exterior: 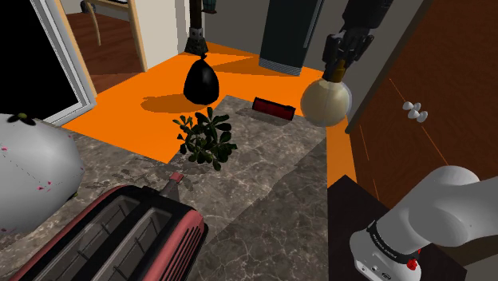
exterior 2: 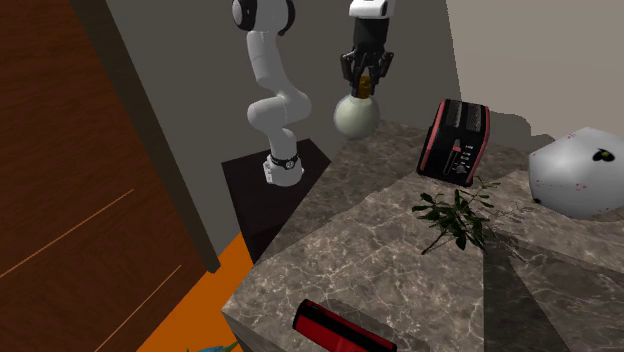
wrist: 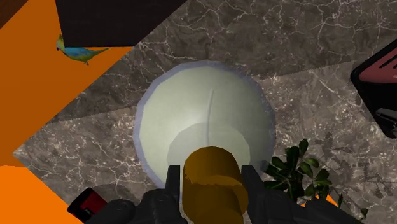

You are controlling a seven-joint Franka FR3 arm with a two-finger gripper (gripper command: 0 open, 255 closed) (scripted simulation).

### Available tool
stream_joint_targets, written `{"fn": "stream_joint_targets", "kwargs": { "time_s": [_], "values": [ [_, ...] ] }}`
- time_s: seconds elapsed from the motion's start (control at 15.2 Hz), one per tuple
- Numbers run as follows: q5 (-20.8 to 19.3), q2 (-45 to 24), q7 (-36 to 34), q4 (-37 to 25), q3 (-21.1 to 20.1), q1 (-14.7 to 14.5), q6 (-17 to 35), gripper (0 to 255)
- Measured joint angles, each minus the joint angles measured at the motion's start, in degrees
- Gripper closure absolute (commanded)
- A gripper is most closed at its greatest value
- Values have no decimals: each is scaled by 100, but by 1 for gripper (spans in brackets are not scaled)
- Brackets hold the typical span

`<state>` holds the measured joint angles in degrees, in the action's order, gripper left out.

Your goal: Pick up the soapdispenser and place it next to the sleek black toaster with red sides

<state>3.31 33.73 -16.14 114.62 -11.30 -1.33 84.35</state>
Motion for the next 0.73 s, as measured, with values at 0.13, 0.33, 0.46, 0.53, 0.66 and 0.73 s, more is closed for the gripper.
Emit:
{"fn": "stream_joint_targets", "kwargs": {
  "time_s": [0.13,0.33,0.46,0.53,0.66,0.73],
  "values": [
    [123,16,-299,-66,-245,-76,-71,255],
    [296,107,-679,-28,-550,-180,-100,255],
    [422,150,-958,-72,-772,-250,-165,255],
    [491,140,-1129,-133,-915,-285,-200,255],
    [606,165,-1391,-195,-1123,-345,-260,255],
    [661,125,-1543,-257,-1257,-365,-265,255]
  ]
}}
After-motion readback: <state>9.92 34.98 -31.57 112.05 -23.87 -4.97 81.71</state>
